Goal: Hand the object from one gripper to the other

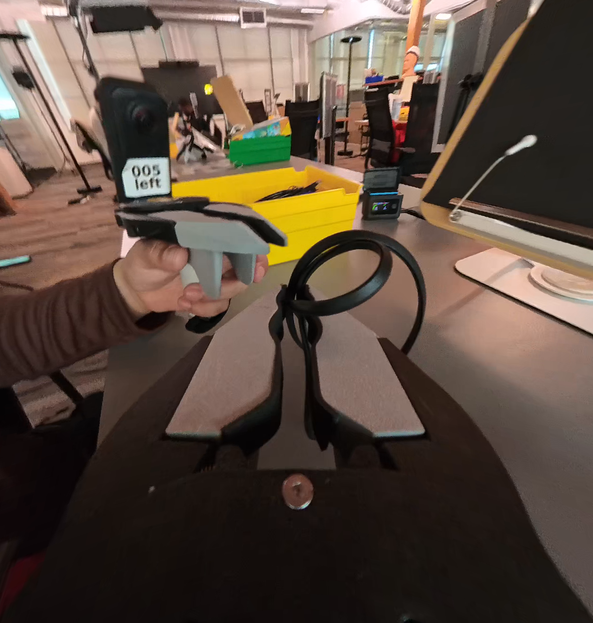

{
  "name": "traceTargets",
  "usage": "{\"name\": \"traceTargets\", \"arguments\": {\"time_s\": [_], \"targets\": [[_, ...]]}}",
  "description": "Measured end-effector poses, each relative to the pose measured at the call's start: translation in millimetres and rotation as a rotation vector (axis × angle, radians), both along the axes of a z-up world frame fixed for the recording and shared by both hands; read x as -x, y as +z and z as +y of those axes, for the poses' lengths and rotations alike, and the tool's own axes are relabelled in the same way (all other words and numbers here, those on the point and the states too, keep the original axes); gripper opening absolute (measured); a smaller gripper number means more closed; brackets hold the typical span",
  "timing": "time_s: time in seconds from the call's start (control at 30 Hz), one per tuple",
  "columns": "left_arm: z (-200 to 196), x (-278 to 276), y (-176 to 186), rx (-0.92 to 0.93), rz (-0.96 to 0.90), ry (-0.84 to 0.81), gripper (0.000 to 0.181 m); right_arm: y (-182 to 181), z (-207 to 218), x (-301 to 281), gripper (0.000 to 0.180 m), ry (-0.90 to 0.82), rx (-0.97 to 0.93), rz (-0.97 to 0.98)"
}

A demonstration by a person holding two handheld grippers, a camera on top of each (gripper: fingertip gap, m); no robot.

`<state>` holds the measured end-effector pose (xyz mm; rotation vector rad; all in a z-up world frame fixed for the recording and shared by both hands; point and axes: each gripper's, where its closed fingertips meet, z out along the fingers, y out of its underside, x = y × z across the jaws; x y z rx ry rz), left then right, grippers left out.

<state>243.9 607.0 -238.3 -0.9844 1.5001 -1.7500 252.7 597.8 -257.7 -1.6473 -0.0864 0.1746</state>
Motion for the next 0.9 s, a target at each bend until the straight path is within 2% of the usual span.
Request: {"name": "traceTargets", "arguments": {"time_s": [0.1, 0.27, 0.37, 0.5, 0.53, 0.6, 0.67, 0.8, 0.9], "targets": [[-3, -1, -6, 0.002, 0.042, -0.022, 0.012, 12, -8, -14, 0.005, -0.026, -0.071, 0.085], [-23, -5, -31, -0.135, 0.115, -0.042, 0.055, 37, -23, -14, 0.005, 0.096, -0.222, 0.275], [-29, -10, -39, -0.215, 0.112, -0.009, 0.065, 43, -26, 1, 0.005, 0.216, -0.247, 0.324], [-44, -3, -38, -0.195, 0.105, -0.094, 0.057, 31, -16, 19, 0.005, 0.262, -0.168, 0.268], [-48, 0, -39, -0.191, 0.115, -0.128, 0.051, 31, -16, 25, 0.005, 0.280, -0.166, 0.247], [-56, 7, -40, -0.195, 0.124, -0.195, 0.024, 31, -16, 32, 0.005, 0.304, -0.160, 0.219], [-57, 7, -40, -0.204, 0.109, -0.194, 0.001, 30, -16, 35, 0.006, 0.317, -0.155, 0.225], [-48, -1, -45, -0.259, 0.127, -0.132, 0.002, 25, -11, 24, 0.010, 0.254, -0.139, 0.235], [-38, -4, -42, -0.201, 0.174, -0.125, 0.000, 16, -8, 1, 0.037, 0.119, -0.100, 0.206]]}}
